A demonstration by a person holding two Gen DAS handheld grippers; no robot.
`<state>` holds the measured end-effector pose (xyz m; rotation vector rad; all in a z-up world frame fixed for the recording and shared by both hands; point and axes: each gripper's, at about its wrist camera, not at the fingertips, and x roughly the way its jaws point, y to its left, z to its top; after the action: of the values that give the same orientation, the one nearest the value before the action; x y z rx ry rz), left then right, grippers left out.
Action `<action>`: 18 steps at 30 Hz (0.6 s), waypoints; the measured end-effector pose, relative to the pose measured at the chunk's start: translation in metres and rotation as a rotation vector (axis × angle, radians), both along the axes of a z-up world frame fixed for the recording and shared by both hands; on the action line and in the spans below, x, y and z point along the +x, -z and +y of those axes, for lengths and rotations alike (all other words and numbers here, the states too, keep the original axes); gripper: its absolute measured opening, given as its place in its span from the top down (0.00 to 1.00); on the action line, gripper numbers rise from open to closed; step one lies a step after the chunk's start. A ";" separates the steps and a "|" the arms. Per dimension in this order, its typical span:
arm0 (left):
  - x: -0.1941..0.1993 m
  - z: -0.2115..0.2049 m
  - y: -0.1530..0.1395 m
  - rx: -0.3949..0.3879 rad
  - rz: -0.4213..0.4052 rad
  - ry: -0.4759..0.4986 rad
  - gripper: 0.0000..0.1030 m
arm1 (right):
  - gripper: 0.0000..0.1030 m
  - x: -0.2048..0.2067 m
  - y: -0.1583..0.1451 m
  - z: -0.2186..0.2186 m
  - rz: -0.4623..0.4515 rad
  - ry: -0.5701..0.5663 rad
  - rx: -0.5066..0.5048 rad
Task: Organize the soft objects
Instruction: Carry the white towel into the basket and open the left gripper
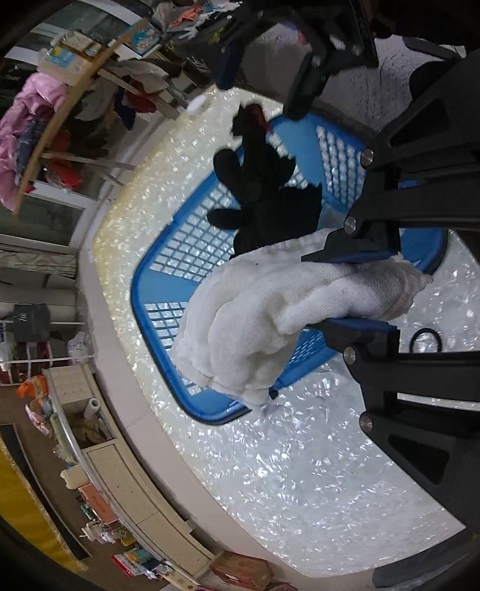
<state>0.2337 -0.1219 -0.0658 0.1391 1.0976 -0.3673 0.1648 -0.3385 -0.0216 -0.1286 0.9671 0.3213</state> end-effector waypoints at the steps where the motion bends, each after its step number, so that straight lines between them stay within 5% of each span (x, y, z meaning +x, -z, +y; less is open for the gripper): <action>1: 0.006 -0.001 0.004 0.004 0.005 -0.002 0.79 | 0.00 0.001 0.002 -0.002 0.004 0.005 0.003; 15: 0.052 -0.018 0.047 0.119 0.073 0.026 0.77 | 0.00 0.015 0.018 0.006 0.066 0.014 0.023; 18: 0.052 -0.018 0.046 0.122 0.068 0.023 0.66 | 0.00 0.011 0.015 0.009 0.061 0.006 0.026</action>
<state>0.2853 -0.1404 -0.1118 0.2486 1.1870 -0.3273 0.1762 -0.3295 -0.0364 -0.0928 1.0230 0.3338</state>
